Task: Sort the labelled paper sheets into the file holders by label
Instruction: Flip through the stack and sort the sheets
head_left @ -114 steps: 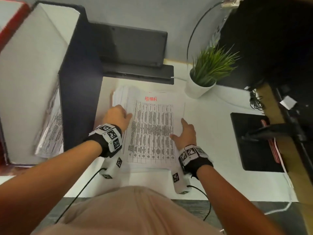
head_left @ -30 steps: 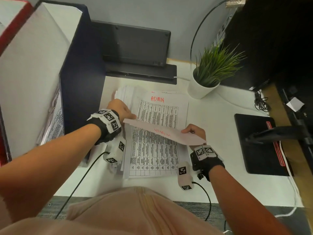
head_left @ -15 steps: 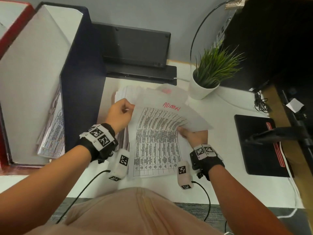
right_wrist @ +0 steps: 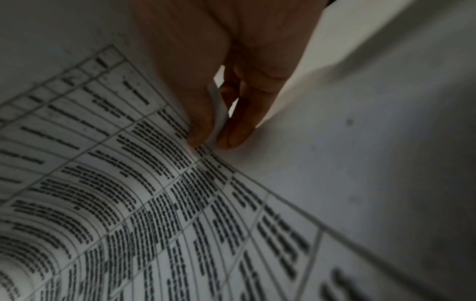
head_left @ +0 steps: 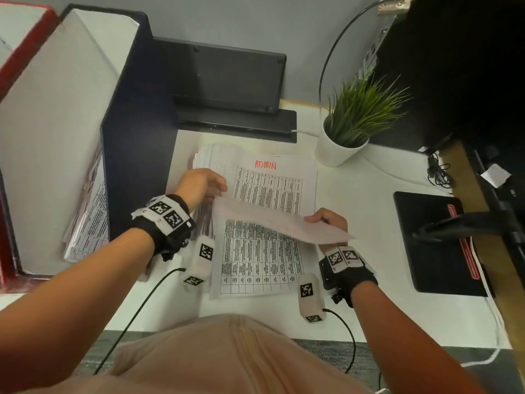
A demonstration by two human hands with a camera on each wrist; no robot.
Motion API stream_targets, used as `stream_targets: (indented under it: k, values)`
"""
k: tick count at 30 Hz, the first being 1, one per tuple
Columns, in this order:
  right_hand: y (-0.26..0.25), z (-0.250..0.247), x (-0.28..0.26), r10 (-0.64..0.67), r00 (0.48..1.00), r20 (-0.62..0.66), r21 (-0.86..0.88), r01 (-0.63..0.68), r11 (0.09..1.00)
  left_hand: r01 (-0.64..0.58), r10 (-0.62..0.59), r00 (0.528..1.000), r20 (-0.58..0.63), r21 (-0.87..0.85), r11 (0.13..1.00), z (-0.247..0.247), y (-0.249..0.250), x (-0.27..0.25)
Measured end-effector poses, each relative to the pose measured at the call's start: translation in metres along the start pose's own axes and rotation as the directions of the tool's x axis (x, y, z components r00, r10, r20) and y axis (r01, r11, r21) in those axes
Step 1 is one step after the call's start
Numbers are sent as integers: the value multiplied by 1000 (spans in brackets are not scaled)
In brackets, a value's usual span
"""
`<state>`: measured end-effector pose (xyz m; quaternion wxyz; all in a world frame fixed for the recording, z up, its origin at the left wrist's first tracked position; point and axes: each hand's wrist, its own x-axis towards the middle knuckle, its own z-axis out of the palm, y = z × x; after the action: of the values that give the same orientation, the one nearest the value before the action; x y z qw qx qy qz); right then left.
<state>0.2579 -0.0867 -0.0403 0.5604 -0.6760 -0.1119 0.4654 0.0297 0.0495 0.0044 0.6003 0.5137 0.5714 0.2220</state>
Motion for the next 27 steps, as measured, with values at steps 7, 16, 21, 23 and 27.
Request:
stream_targets:
  k: [7,16,21,23,27]
  values:
    - [-4,4,-6,150,986,67,148,-159,976,77,-76,997,-32,679,730,5,3,13]
    - [-11,2,3,144,989,-15,50,-143,988,22,17,999,-51,679,734,9,2,8]
    - [-7,0,1,41,998,-40,22,-40,999,-149,224,973,-47,612,776,10,-1,-5]
    - [-8,-2,3,41,998,-51,-53,-43,998,-267,374,923,-90,551,791,11,-2,-13]
    - [4,-5,1,-204,979,-24,-179,197,964,-300,320,947,-27,281,911,13,-5,-21]
